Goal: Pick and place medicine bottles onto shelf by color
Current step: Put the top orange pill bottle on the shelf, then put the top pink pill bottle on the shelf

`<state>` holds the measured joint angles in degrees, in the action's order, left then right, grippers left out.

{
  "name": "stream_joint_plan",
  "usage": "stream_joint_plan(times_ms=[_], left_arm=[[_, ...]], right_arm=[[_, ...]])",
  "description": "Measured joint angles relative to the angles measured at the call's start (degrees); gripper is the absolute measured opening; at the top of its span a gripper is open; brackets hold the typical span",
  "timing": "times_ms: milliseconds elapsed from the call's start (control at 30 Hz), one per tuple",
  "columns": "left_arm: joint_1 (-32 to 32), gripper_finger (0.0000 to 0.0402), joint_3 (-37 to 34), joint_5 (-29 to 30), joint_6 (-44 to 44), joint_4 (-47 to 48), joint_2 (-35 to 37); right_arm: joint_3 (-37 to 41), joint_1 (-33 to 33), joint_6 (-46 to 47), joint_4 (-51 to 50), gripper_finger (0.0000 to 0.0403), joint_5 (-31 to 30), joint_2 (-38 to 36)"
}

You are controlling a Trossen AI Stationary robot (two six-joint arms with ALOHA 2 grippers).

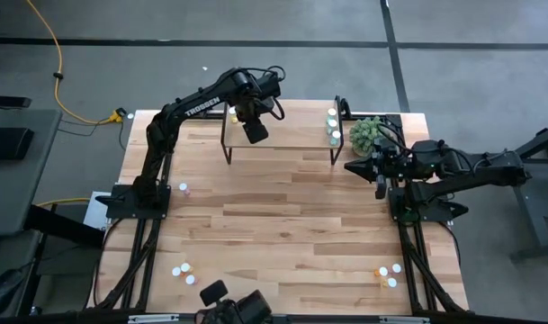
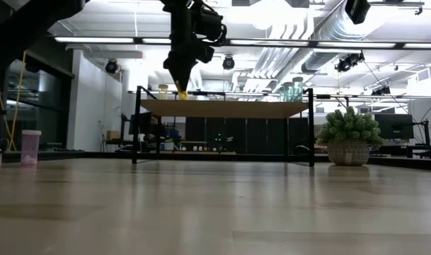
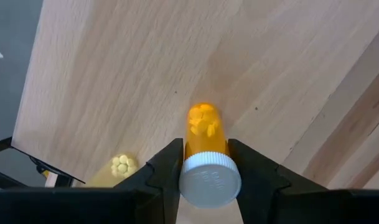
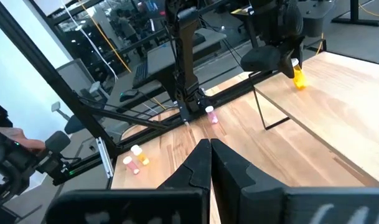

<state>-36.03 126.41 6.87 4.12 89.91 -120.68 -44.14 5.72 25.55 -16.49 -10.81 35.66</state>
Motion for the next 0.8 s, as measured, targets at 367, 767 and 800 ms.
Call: stream_joint_plan(times_ms=[367, 767, 800], left_arm=[[0.04, 0.0172, -0.17, 1.97, 0.17, -1.62, -0.17], [0.04, 0.0251, 5.48, 1.25, 0.11, -1.16, -0.11], [0.06, 0.0255, 6.56, 1.15, 0.07, -1.08, -0.11]], right_arm=[[0.00, 0.00, -0.17, 0.00, 0.0000, -0.33, 0.02], [0.00, 0.00, -0.30, 0.00, 0.0000, -0.52, 0.02], [0.00, 0.01, -0.30, 0.00, 0.0000, -0.50, 0.02]])
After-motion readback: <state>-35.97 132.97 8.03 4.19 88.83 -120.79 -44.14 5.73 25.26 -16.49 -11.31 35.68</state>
